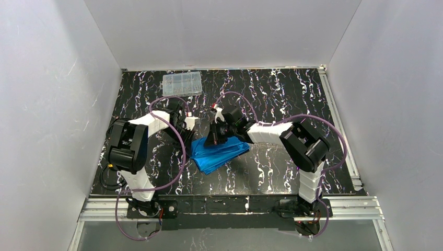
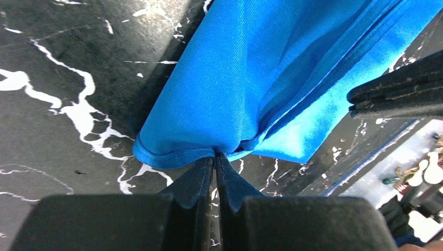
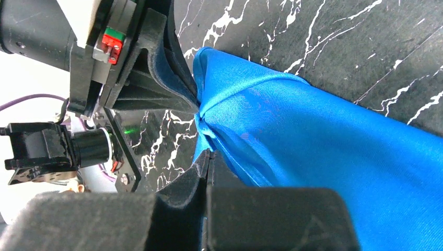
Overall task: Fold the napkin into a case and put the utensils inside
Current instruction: Rotate the 2/3-rectangle-folded napkin at the center of the board.
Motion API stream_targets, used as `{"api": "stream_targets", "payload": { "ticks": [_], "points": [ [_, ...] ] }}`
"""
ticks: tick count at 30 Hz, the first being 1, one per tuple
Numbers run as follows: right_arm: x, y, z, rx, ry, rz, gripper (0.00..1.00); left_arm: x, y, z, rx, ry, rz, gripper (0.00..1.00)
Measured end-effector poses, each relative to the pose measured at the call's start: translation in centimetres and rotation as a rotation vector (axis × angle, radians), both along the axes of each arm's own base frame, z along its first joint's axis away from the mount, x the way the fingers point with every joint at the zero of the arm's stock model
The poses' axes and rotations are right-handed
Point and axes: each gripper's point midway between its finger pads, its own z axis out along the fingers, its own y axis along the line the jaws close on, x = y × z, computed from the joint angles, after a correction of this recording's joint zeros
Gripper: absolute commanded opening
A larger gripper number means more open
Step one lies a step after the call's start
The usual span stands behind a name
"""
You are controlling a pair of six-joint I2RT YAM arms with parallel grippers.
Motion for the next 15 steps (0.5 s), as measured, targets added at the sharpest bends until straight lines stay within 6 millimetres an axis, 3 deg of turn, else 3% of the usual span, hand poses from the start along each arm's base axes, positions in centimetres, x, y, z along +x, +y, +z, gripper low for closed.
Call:
{"api": "stream_targets", "payload": {
  "ticks": [4,15],
  "points": [
    [-0.1,0.2,-0.3,0.015,0.029,0.002,0.06,0.6,0.6,0.1,0.023,-0.06,-0.03,0.03],
    [-2.3,1.5,-4.0,-0.001,0.12,0.025,0.05,1.7,1.0,0.8,0.033,-0.165,-0.08,0.03]
  ]
}}
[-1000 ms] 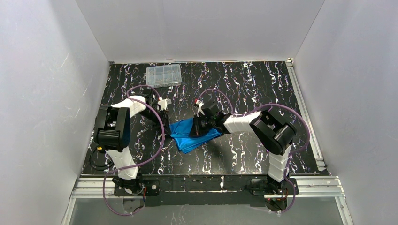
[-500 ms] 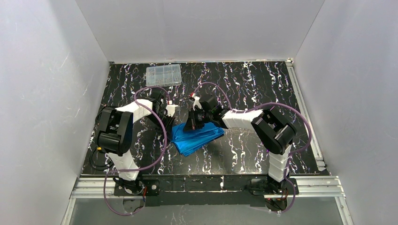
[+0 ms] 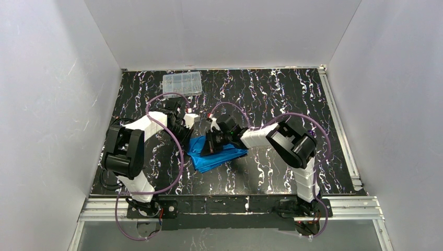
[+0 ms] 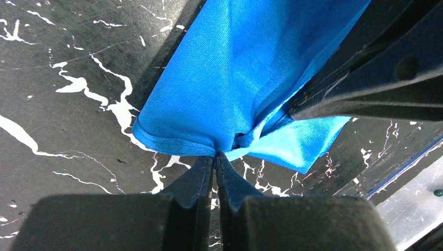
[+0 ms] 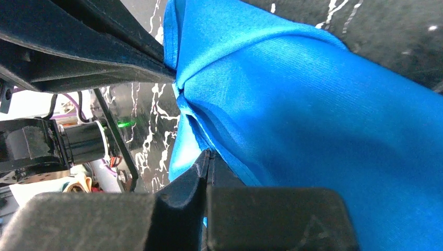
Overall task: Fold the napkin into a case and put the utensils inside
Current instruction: Rotate the 2/3-rectangle-folded napkin at the center of the board.
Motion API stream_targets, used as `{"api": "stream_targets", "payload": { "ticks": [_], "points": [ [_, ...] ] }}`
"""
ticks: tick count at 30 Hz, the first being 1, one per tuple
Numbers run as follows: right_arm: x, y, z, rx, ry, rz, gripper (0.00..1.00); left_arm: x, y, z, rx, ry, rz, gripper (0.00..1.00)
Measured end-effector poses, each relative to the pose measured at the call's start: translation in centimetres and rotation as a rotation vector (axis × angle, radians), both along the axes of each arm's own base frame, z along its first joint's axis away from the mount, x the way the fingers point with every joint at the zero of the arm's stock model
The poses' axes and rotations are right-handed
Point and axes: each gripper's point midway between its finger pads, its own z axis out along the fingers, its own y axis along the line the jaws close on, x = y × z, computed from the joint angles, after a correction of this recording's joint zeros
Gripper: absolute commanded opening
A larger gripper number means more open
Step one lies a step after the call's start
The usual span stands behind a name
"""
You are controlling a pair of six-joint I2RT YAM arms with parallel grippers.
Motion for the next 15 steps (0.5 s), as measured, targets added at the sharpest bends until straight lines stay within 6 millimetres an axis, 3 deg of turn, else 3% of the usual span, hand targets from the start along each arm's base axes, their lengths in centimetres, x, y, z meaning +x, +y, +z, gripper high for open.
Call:
{"api": "stream_targets", "payload": {
  "ticks": [8,12,15],
  "points": [
    [-0.5,1.3,0.0,0.023,0.009,0.014,0.1,1.2,0.4,0.8,0.02,-0.075,-0.035,0.05],
    [0.7,0.7,0.7,0.025,-0.007,-0.007,0.24,1.6,0.5,1.3,0.02,-0.106,-0.048,0.17],
    [2.5,-0.6,2.6,0.032,-0.038,-0.041,0.27,1.4,0.5,1.5,0.019,-0.108,-0.053,0.24]
  ]
}}
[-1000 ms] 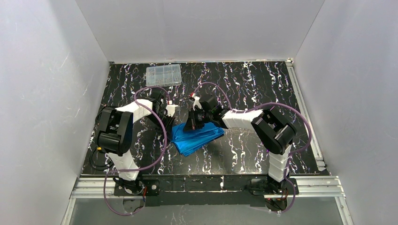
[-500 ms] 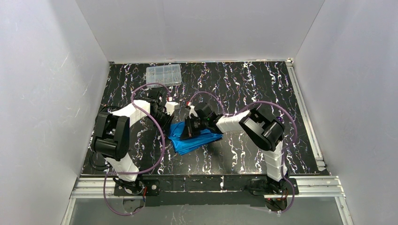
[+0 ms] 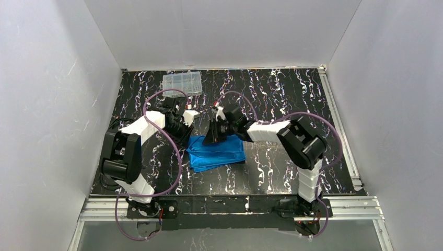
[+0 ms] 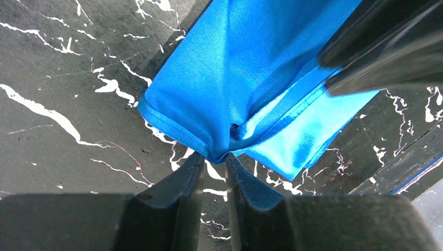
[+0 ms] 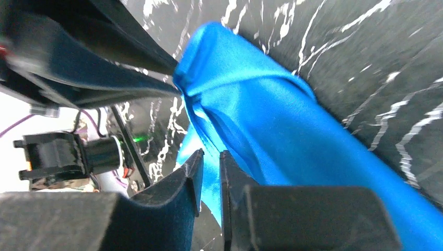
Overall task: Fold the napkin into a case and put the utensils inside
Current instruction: Rotate the 2/3-rectangle-folded napkin at the center of the board.
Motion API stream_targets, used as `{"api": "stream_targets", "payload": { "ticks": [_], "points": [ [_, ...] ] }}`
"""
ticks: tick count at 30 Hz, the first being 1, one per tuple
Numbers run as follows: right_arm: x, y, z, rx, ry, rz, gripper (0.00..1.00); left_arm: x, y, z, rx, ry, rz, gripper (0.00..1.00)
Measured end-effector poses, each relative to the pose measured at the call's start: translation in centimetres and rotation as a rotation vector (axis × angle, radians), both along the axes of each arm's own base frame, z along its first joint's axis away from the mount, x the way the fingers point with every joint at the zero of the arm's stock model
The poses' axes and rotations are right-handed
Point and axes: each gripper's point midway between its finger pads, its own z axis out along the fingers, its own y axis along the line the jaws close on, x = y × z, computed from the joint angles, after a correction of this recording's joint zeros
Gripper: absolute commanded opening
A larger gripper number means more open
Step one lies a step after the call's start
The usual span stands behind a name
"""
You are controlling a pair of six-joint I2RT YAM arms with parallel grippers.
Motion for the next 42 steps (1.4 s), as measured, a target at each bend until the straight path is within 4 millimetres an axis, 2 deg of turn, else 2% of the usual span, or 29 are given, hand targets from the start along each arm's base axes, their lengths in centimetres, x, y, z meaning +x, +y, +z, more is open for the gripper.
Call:
{"api": "stream_targets", "payload": {
  "ticks": [5,8,10,13,18,19,20,21,22,25,28,31,34,36,38,40,42],
  "points": [
    [3.2,-2.0,3.9,0.044,-0.085,-0.059,0.27,-0.3,0.1,0.8,-0.001,-0.002,0.0,0.34],
    [4.2,-3.3,4.8,0.049,-0.115,-0.086,0.24,-0.1,0.0,2.1,-0.009,-0.029,-0.007,0.51],
    [4.0,-3.8,4.4,0.035,-0.117,-0.086,0.21,0.1,0.0,3.3,-0.015,-0.058,-0.011,0.53],
    [3.4,-4.8,2.6,-0.006,-0.098,-0.083,0.17,0.4,0.2,5.4,-0.022,-0.118,-0.017,0.53],
    [3.0,-6.3,0.5,-0.081,-0.08,-0.081,0.24,1.0,1.4,10.7,-0.015,-0.306,-0.041,0.58],
    [3.1,-6.5,0.4,-0.097,-0.088,-0.081,0.27,1.3,1.8,12.1,-0.008,-0.359,-0.044,0.68],
    [3.3,-6.8,0.3,-0.122,-0.103,-0.082,0.53,1.5,2.2,13.3,-0.001,-0.405,-0.044,0.94],
    [3.6,-7.1,0.5,-0.146,-0.124,-0.081,0.92,1.8,2.8,14.8,0.011,-0.464,-0.042,0.98],
    [3.9,-7.4,0.9,-0.166,-0.149,-0.084,0.98,2.2,3.5,16.6,0.029,-0.539,-0.023,0.99],
    [5.2,-8.0,4.1,-0.185,-0.293,-0.081,0.99,2.3,5.0,20.5,0.054,-0.711,0.01,0.98],
    [7.0,-7.7,8.4,-0.148,-0.407,-0.1,0.99,0.8,4.7,22.7,0.017,-0.814,-0.05,0.99],
    [9.8,-7.7,11.7,-0.149,-0.492,-0.143,0.99,-1.3,3.2,22.6,-0.061,-0.853,-0.176,0.98],
    [12.6,-9.0,14.2,-0.297,-0.655,-0.251,0.99,-2.9,2.0,20.9,-0.106,-0.834,-0.295,0.98],
    [12.7,-9.0,15.6,-0.336,-0.721,-0.317,0.99,-3.6,1.4,19.3,-0.12,-0.805,-0.376,0.98],
    [11.0,-8.8,16.4,-0.267,-0.714,-0.315,0.99,-4.2,1.0,17.5,-0.122,-0.773,-0.448,0.97],
    [10.5,-10.1,16.6,-0.191,-0.662,-0.331,0.94,-5.2,0.6,15.7,-0.124,-0.738,-0.518,0.95],
    [11.8,-12.2,16.3,-0.175,-0.603,-0.387,0.87,-6.2,-0.2,14.5,-0.129,-0.719,-0.598,0.92]
  ]
}}
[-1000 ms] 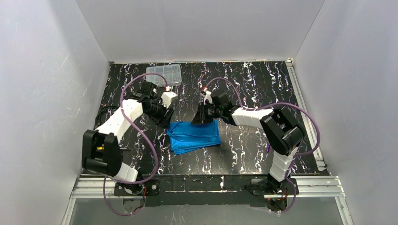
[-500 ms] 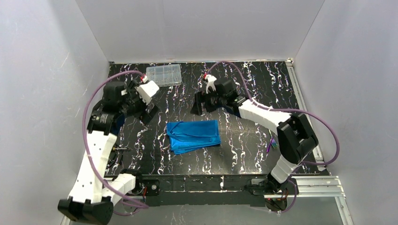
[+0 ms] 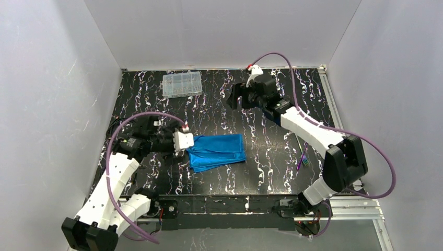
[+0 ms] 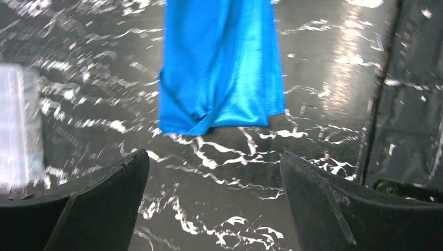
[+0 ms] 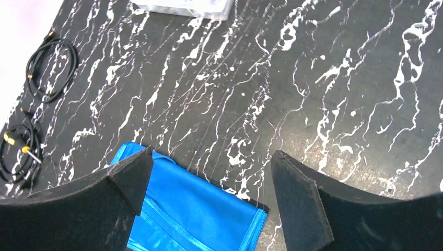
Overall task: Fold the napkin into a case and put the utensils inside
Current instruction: Rotate the 2/3-rectangle-folded napkin at the center of the board, then pick up the 2/3-rectangle-folded napkin from the center of the board.
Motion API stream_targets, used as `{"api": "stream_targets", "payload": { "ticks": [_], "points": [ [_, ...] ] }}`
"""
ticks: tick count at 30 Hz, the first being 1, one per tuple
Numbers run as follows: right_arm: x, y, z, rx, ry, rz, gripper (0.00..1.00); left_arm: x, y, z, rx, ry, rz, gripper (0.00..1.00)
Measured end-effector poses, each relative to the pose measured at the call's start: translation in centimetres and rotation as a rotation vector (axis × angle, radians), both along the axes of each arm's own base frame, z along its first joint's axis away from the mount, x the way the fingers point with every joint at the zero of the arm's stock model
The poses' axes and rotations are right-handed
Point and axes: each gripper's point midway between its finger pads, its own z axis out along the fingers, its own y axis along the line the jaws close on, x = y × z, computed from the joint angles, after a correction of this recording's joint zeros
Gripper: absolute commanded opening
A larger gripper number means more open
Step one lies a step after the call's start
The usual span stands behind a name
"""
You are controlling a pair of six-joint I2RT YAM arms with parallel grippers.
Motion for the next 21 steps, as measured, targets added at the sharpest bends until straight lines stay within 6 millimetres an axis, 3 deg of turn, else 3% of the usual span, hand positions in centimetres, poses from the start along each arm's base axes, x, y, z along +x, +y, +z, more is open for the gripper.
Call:
{"api": "stream_targets", "payload": {
  "ticks": [1,3,6,8,10,12,21],
  "points": [
    [0.9,-0.9,-0.5,-0.001,0.023,-0.026,0.85,-0.7,-0.5,-0.8,0.023,-0.003,-0.056,0.91],
    [1.5,-0.7,-1.8,-0.021,0.078,-0.032,0.82,-2.0,-1.5,-2.4,0.061,-0.013,-0.171,0.89],
    [-0.4,2.4,-4.7,-0.066,0.146,0.048,0.72,-4.0,-2.0,-5.7,0.119,-0.03,-0.322,0.87],
    [-3.0,4.5,-6.6,-0.094,0.187,0.121,0.56,-4.6,-1.8,-7.7,0.152,-0.042,-0.385,0.85],
    [-6.0,6.4,-8.0,-0.111,0.225,0.204,0.24,-4.7,-1.8,-9.2,0.174,-0.074,-0.44,0.81],
    [-7.5,7.5,-8.5,-0.117,0.238,0.259,0.04,-4.6,-2.0,-10.3,0.188,-0.114,-0.489,0.76],
    [-9.1,9.9,-11.5,-0.076,0.268,0.339,0.01,-4.3,-2.9,-14.2,0.224,-0.236,-0.627,0.59]
  ]
}}
